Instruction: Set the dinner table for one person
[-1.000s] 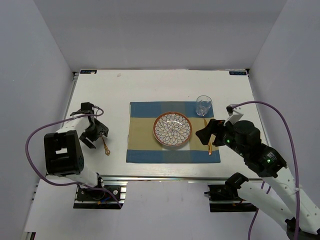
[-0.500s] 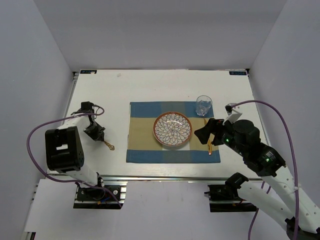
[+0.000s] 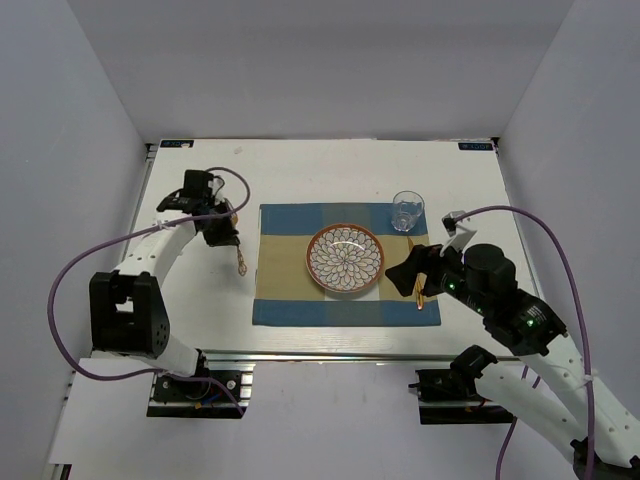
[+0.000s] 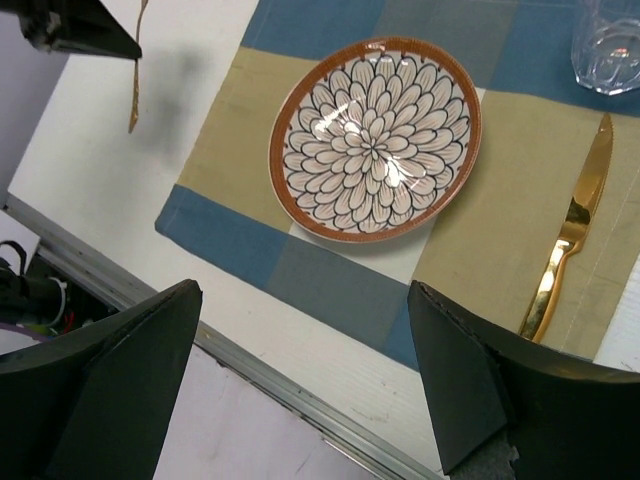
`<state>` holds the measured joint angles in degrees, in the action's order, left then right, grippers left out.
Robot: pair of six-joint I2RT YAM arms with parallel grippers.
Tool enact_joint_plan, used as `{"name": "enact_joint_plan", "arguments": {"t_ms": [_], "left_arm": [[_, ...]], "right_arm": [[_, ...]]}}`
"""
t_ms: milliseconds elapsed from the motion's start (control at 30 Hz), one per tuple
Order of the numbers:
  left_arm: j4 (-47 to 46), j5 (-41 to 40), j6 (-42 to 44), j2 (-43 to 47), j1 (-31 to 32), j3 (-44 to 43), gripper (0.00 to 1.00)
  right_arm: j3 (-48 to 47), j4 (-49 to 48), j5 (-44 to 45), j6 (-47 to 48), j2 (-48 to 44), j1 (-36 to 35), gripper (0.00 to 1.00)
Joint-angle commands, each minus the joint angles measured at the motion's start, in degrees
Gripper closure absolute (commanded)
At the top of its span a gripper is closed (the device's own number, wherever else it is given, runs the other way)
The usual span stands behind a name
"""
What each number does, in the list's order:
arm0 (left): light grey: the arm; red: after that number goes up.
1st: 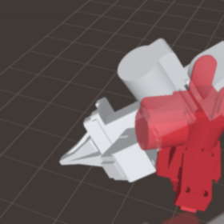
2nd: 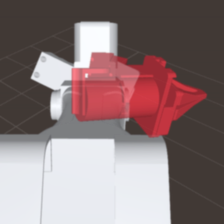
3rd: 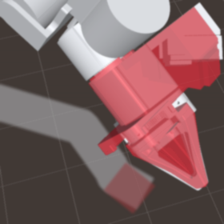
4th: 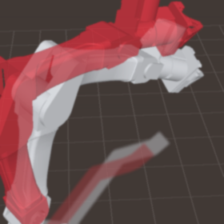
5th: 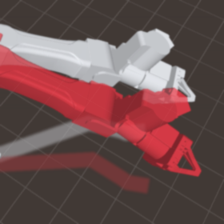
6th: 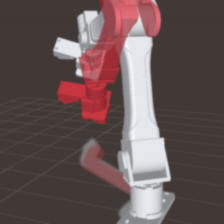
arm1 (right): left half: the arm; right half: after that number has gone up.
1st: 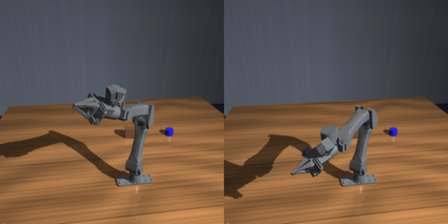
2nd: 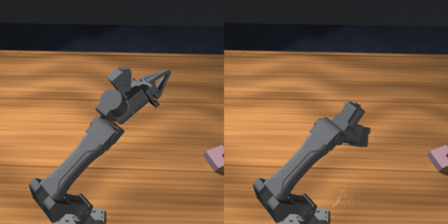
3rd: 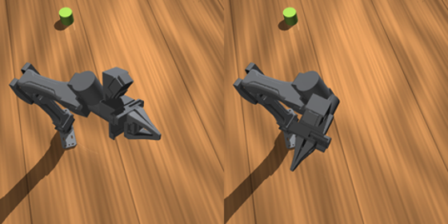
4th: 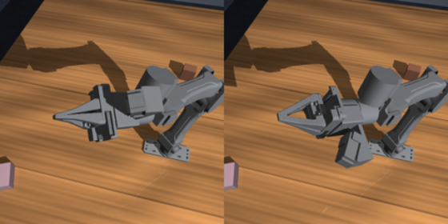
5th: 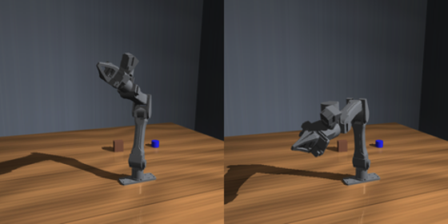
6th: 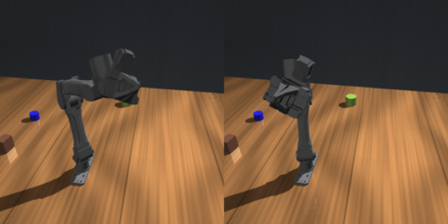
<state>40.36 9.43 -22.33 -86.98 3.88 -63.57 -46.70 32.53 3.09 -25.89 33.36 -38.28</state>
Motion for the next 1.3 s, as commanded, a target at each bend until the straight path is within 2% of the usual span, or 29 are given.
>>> {"name": "enact_joint_plan", "arguments": {"t_ms": [0,167,567,933,1267], "left_arm": [[5.60,0.86,6.85,2.61,4.90,-2.61,1.00],[5.79,-1.96,6.16,1.90,10.44,-1.83,1.00],[0.60,-6.79,-0.26,-4.60,21.16,0.64,1.00],[-0.90,-10.75,-2.81,-11.63,24.94,-1.03,1.00],[0.95,-14.08,-5.79,-13.39,27.32,-0.24,1.00]], "right_arm": [[0.73,-2.74,-1.95,2.33,-0.14,-0.04,0.11],[1.08,-3.00,-6.17,2.95,0.39,-0.04,0.11],[1.52,-0.19,-4.85,2.95,-2.16,-0.13,0.11],[1.87,1.65,-3.71,3.48,-4.10,-0.04,0.11],[2.58,1.66,-3.88,3.48,-4.89,-0.13,0.11]]}}
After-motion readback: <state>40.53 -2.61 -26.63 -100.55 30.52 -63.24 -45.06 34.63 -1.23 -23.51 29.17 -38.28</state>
